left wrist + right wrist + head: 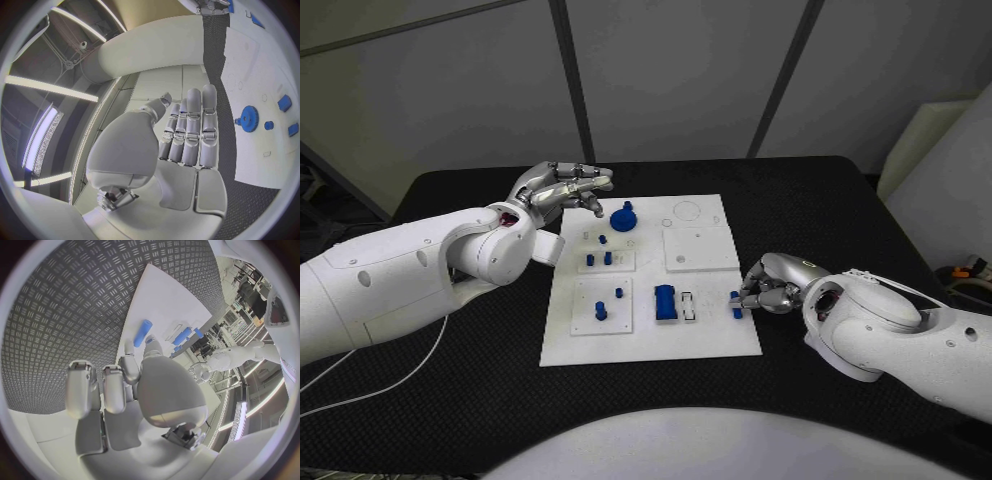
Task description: Assemble the parts on the task board
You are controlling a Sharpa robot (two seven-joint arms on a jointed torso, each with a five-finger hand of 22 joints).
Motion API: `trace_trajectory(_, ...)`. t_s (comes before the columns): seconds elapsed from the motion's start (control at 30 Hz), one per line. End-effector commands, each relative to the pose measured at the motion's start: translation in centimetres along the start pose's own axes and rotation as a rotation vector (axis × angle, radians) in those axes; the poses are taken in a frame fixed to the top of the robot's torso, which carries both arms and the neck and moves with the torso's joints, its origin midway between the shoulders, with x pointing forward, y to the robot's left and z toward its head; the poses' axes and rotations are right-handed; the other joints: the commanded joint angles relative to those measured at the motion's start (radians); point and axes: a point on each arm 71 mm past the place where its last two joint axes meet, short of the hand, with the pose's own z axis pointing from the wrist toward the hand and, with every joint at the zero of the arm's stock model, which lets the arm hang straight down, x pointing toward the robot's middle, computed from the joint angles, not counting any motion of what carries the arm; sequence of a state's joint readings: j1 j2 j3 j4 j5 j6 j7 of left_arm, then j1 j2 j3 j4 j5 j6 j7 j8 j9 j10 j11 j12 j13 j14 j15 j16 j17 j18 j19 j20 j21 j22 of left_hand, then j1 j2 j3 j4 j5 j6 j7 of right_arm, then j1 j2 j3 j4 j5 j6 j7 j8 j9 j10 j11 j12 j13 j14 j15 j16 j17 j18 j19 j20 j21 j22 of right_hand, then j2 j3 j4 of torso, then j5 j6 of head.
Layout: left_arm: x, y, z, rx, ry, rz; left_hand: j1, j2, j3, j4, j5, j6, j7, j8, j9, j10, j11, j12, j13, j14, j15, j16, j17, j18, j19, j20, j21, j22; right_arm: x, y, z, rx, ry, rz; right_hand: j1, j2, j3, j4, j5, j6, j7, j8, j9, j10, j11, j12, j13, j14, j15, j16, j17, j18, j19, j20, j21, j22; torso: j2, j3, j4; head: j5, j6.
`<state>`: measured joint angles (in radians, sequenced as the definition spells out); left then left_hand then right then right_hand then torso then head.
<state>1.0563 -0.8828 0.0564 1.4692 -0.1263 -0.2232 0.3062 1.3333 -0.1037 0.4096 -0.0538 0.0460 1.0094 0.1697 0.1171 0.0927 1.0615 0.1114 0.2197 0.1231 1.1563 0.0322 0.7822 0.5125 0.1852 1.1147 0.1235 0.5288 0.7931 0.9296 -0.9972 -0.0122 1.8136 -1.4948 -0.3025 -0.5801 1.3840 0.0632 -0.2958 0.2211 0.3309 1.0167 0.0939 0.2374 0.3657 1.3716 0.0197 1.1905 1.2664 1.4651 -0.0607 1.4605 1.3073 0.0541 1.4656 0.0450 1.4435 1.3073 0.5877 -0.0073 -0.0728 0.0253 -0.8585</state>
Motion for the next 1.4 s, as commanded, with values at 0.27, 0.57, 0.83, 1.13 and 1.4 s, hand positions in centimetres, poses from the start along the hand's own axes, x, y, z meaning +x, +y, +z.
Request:
trace_trajectory(0.27,0.1,-0.1,-0.1,0.004,0.015,0.000,-0.007,0.004,-0.003,-0.002,0.002,-0.003,0.006,0.005,-0.001,-0.008,0.001,0.006,-0.001,-0.006,0.000,-0.002,-0.002,-0.004,-0.002,0.003,-0.006,-0.001,1.4,0.2,-0.1,0.011,0.063,-0.073,0.016,-0.015,-0.005,-0.011,-0.022,0.020,-0.004,-0.003,-0.001,-0.002,-0.009,-0.009,-0.001,0.065,0.003,-0.007,0.070,-0.008,0.010,0.006,-0.009,0.073,0.001,-0.0002,0.0005,0.002,-0.003)
trace_trajectory(0.57,0.0,-0.1,-0.1,-0.002,0.014,-0.019,-0.007,0.004,-0.003,-0.002,0.002,-0.003,0.006,0.005,-0.001,-0.008,0.001,0.006,-0.001,-0.006,0.000,-0.002,-0.002,-0.004,-0.002,0.003,-0.006,-0.001,2.0,0.8,0.2,0.006,0.037,-0.176,0.092,-0.008,0.023,-0.060,-0.137,0.020,-0.001,-0.013,-0.002,-0.008,-0.008,-0.017,-0.003,0.066,0.003,-0.007,0.074,-0.007,0.007,0.005,-0.015,0.067,0.000,0.0001,0.0014,0.001,-0.004)
trace_trajectory(0.83,0.0,-0.1,-0.2,-0.003,0.014,-0.022,-0.008,0.004,-0.004,-0.001,0.002,-0.004,0.006,0.005,-0.001,-0.008,0.002,0.007,-0.001,-0.006,0.000,-0.002,-0.002,-0.004,-0.001,0.004,-0.007,-0.002,2.3,1.4,0.5,-0.016,0.002,-0.270,0.137,0.003,0.058,-0.093,-0.172,0.013,0.003,-0.022,-0.005,-0.015,-0.005,-0.024,-0.005,0.066,0.005,-0.006,0.078,-0.007,0.006,0.006,-0.017,0.065,0.000,-0.0001,-0.0005,-0.001,-0.003)
trace_trajectory(1.13,0.0,-0.1,-0.2,-0.007,0.014,-0.031,-0.012,0.004,-0.006,0.001,0.002,-0.005,0.007,0.005,-0.002,-0.009,0.002,0.008,-0.002,-0.006,0.001,-0.002,-0.004,-0.004,-0.001,0.004,-0.008,-0.003,2.8,1.3,0.4,-0.002,0.039,-0.252,0.140,0.010,0.084,-0.099,-0.086,0.013,0.005,-0.031,-0.010,-0.021,-0.004,-0.028,-0.004,0.066,0.006,-0.007,0.080,-0.007,0.006,0.008,-0.018,0.065,0.001,-0.0003,-0.0015,-0.003,-0.003)
trace_trajectory(1.4,0.0,-0.1,-0.2,-0.008,0.014,-0.032,-0.014,0.003,-0.007,0.002,0.002,-0.006,0.008,0.005,-0.002,-0.010,0.003,0.009,-0.002,-0.006,0.001,-0.001,-0.004,-0.004,-0.001,0.004,-0.009,-0.003,3.4,0.6,0.1,0.062,0.130,-0.058,0.155,0.026,0.129,-0.106,0.033,0.024,-0.001,-0.039,-0.016,-0.019,-0.010,-0.027,-0.001,0.067,0.001,-0.006,0.084,-0.007,0.008,0.003,-0.017,0.068,0.000,0.0006,0.0007,-0.004,-0.004)
